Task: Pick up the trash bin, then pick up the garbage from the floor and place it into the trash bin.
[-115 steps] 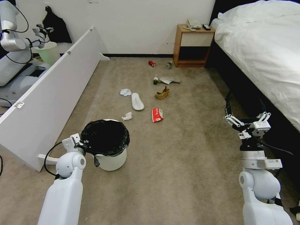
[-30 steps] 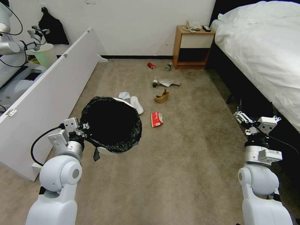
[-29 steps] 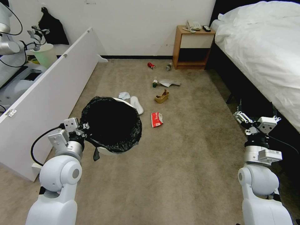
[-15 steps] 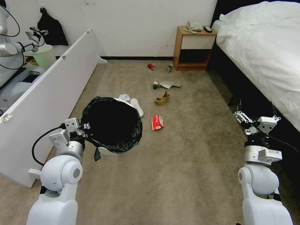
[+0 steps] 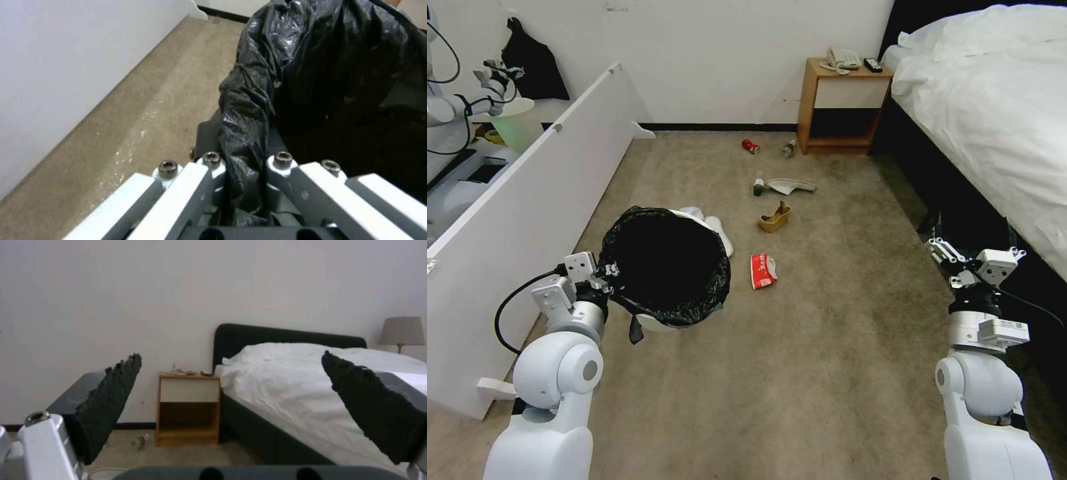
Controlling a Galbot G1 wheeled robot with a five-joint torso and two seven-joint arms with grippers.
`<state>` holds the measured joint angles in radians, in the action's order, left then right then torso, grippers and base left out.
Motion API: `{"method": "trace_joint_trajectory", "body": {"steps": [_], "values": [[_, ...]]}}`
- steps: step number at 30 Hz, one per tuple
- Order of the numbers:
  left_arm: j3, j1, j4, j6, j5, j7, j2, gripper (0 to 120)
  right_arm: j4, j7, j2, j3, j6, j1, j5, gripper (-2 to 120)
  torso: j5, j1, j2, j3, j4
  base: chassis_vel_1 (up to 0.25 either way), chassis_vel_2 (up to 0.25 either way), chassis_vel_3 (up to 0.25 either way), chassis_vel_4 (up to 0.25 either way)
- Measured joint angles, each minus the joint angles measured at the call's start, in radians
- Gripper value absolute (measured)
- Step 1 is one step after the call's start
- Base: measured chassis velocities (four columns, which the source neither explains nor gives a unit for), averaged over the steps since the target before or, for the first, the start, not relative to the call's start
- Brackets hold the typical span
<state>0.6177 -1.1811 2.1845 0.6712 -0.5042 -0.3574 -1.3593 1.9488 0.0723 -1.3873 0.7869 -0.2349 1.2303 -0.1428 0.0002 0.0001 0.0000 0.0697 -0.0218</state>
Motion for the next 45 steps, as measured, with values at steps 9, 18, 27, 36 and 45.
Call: {"method": "trace_joint_trajectory", "body": {"steps": [9,18,27,36,45], "values": [[0.0,0.0,0.001,0.0,0.002,0.001,-0.001,4,0.003,-0.003,-0.001,0.003,-0.001,0.001,0.0,100,-0.0002,0.0,0.0,0.0,0.0,-0.104,0.097,0.092,-0.099],[0.0,0.0,0.001,-0.002,0.002,0.002,-0.002,4,0.004,-0.005,-0.003,0.004,-0.002,0.002,0.0,100,0.0,0.0,0.0,0.0,0.0,-0.105,0.121,0.118,-0.117],[0.0,0.001,0.0,-0.003,0.003,0.002,-0.002,4,0.003,-0.009,-0.004,0.004,-0.002,0.0,0.0,100,-0.0002,0.0,0.0,0.0,0.0,-0.116,0.111,0.118,-0.117],[-0.002,0.006,-0.003,-0.003,0.003,0.003,-0.003,4,0.003,-0.01,-0.003,0.005,-0.002,0.0,-0.001,100,-0.0001,0.0,0.0,0.0,0.0,-0.11,0.109,0.129,-0.116],[-0.001,0.003,-0.003,-0.004,0.002,0.003,-0.002,4,0.002,-0.011,-0.002,0.005,-0.003,-0.001,-0.001,100,-0.0001,0.0,0.0,0.0,0.0001,-0.115,0.123,0.105,-0.121]]}}
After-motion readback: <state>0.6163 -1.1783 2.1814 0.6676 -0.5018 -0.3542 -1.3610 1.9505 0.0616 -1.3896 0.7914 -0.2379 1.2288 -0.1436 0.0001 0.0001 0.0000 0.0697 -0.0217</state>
